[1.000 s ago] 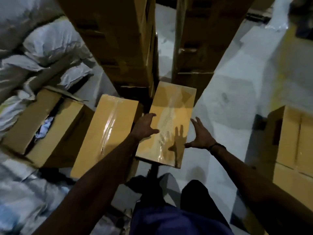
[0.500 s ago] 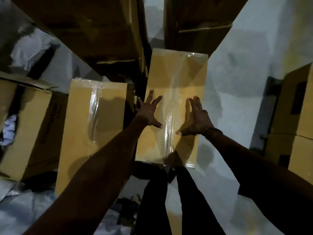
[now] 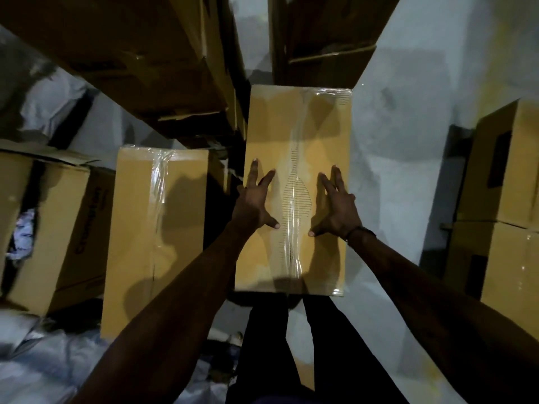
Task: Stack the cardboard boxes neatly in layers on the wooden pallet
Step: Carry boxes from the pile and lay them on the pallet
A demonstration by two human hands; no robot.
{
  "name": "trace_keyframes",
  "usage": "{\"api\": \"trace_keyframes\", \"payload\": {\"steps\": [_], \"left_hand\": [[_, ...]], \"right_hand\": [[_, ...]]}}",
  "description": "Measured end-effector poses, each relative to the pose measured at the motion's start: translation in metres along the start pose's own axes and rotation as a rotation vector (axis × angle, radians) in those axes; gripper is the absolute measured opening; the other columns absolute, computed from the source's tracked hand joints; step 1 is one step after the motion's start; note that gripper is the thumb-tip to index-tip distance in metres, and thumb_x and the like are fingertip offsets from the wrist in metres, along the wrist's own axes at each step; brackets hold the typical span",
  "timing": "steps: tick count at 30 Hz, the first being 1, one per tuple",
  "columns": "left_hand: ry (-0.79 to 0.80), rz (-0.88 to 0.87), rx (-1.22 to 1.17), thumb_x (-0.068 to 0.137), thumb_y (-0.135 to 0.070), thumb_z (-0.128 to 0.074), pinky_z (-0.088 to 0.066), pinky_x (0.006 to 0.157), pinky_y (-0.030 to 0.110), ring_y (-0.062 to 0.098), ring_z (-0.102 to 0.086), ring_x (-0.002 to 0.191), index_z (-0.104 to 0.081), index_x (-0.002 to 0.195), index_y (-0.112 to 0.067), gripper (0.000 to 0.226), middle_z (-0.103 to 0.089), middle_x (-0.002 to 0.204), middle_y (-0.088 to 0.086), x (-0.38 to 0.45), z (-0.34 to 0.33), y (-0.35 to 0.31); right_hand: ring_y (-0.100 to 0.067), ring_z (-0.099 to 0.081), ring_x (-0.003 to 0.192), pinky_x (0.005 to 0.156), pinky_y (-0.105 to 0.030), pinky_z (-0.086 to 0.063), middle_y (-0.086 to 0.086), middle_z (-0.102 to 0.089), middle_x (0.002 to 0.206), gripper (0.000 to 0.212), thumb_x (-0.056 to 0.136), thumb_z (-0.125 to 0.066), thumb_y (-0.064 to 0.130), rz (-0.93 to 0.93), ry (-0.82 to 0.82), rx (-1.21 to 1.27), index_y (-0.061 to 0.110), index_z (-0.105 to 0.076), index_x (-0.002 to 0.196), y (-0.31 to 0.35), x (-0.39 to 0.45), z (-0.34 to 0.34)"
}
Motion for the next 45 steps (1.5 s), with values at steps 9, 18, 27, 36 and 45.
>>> {"api": "trace_keyframes", "payload": {"steps": [9, 18, 27, 36, 45], "left_hand": [[-0.083, -0.101, 0.090, 0.042, -0.053, -0.100, -0.023, 0.118, 0.070, 0.048, -0.008, 0.154, -0.009, 0.164, -0.030, 0.154, 0.031, 0.166, -0.002, -0.077, 0.060, -0.118], [-0.053, -0.379, 0.123, 0.048, -0.043, -0.101, -0.023, 0.120, 0.068, 0.047, 0.001, 0.154, -0.007, 0.163, -0.039, 0.148, 0.031, 0.166, -0.009, -0.142, 0.077, -0.242], [0.105, -0.748, 0.268, 0.044, -0.045, -0.102, -0.041, 0.107, 0.069, 0.057, -0.017, 0.146, -0.009, 0.162, -0.038, 0.151, 0.033, 0.165, -0.012, -0.204, 0.022, -0.375], [0.244, -1.128, 0.395, 0.043, -0.049, -0.101, -0.045, 0.103, 0.064, 0.055, -0.027, 0.141, -0.011, 0.162, -0.034, 0.150, 0.026, 0.168, -0.003, -0.312, -0.085, -0.508], [0.370, -1.308, 0.503, 0.044, -0.047, -0.100, -0.039, 0.104, 0.068, 0.061, -0.027, 0.139, -0.009, 0.161, -0.038, 0.149, 0.030, 0.167, 0.000, -0.431, -0.230, -0.634]], "right_hand": [[-0.030, 0.000, 0.158, 0.123, -0.064, -0.014, 0.000, 0.016, 0.171, 0.165, 0.029, -0.106, 0.035, -0.015, -0.142, 0.044, 0.022, -0.012, 0.164, -0.004, -0.097, 0.100], [-0.029, 0.000, 0.158, 0.123, -0.063, -0.016, 0.002, 0.014, 0.171, 0.159, 0.035, -0.105, 0.037, -0.203, -0.451, 0.091, 0.027, -0.013, 0.164, -0.038, -0.235, 0.165], [-0.026, 0.007, 0.158, 0.124, -0.063, -0.010, 0.000, 0.016, 0.171, 0.160, 0.033, -0.105, 0.037, -0.482, -0.698, 0.222, 0.023, -0.015, 0.164, -0.107, -0.390, 0.174], [-0.026, 0.000, 0.158, 0.123, -0.060, -0.016, -0.002, 0.016, 0.171, 0.167, 0.024, -0.105, 0.038, -0.758, -0.904, 0.365, 0.021, -0.016, 0.164, -0.200, -0.560, 0.142], [-0.033, -0.007, 0.157, 0.120, -0.062, -0.017, -0.002, 0.018, 0.170, 0.163, 0.033, -0.106, 0.037, -0.926, -1.033, 0.408, 0.019, -0.012, 0.164, -0.306, -0.732, 0.111]]}}
Point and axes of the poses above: each hand's wrist, its own x-axis towards the middle knuckle, its own z-axis out of the back of the hand, y = z × x, the point moved 10 cm from there along x, towards the middle knuckle
